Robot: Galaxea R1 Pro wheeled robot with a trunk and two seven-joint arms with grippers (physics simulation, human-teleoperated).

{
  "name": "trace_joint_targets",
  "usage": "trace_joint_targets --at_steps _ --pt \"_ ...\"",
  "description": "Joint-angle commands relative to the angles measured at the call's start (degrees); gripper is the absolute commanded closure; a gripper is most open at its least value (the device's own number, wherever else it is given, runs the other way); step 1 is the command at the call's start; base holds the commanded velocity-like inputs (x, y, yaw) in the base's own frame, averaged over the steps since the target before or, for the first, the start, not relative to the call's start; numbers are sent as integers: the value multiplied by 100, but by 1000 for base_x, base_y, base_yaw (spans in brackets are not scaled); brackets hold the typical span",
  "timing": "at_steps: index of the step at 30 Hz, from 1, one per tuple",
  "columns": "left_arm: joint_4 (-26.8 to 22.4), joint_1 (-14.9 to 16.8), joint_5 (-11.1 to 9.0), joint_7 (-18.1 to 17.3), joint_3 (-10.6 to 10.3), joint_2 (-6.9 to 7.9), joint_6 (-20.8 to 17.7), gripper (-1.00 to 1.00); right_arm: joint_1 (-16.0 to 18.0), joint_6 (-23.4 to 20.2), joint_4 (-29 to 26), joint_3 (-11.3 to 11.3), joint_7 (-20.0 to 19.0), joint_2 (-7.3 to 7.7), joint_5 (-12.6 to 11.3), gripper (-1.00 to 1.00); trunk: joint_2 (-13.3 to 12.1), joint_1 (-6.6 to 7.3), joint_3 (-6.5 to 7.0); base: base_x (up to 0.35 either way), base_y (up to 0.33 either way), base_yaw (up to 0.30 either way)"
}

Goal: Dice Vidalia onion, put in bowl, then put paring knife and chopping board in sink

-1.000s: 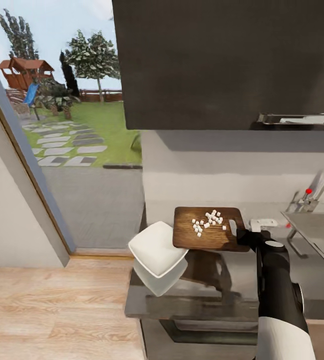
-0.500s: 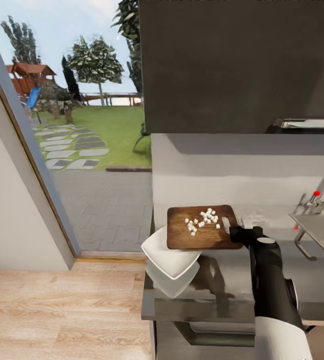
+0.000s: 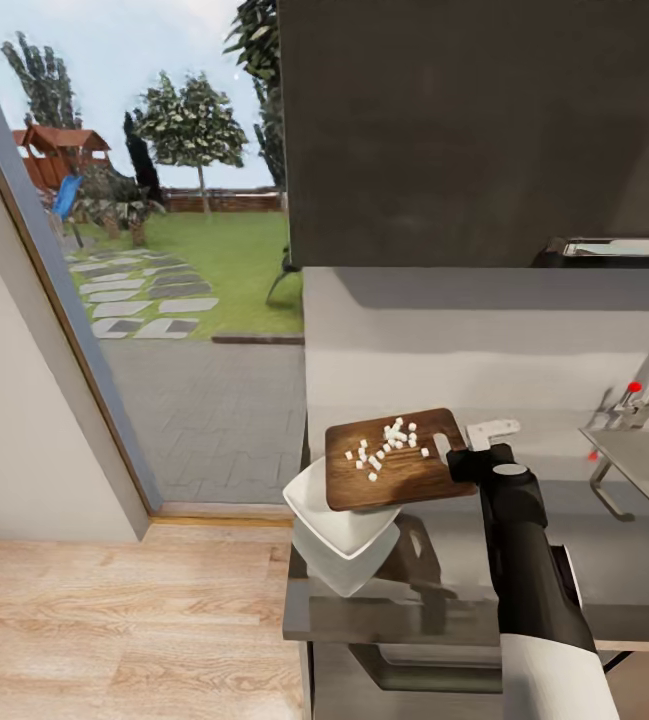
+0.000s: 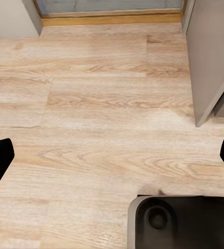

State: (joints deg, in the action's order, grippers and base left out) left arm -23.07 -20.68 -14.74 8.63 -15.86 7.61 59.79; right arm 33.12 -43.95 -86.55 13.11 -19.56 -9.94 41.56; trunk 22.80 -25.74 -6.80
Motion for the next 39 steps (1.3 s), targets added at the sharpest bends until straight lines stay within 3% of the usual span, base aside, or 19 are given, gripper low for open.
trace_joint_targets --at_steps 1,14,22,36,39 --pt "-13 1 -11 59 -49 9 4 -100 5 -13 -12 9 -57 -6 59 100 12 -4 -11 0 0 0" --pt "-13 2 -11 59 -49 8 7 -100 6 -18 -32 3 -35 -6 76 100 12 -4 -11 0 0 0" --pt "-13 2 -11 59 -49 10 6 -100 7 13 -91 3 -13 -6 261 100 12 -4 -11 0 0 0" --pt "-13 2 -11 59 -49 9 7 -100 9 38 -207 -5 -13 -6 274 100 12 -4 -11 0 0 0" --pt "-13 2 -11 59 -49 8 4 -100 6 42 -209 -117 -13 -6 276 100 12 -4 -11 0 0 0"
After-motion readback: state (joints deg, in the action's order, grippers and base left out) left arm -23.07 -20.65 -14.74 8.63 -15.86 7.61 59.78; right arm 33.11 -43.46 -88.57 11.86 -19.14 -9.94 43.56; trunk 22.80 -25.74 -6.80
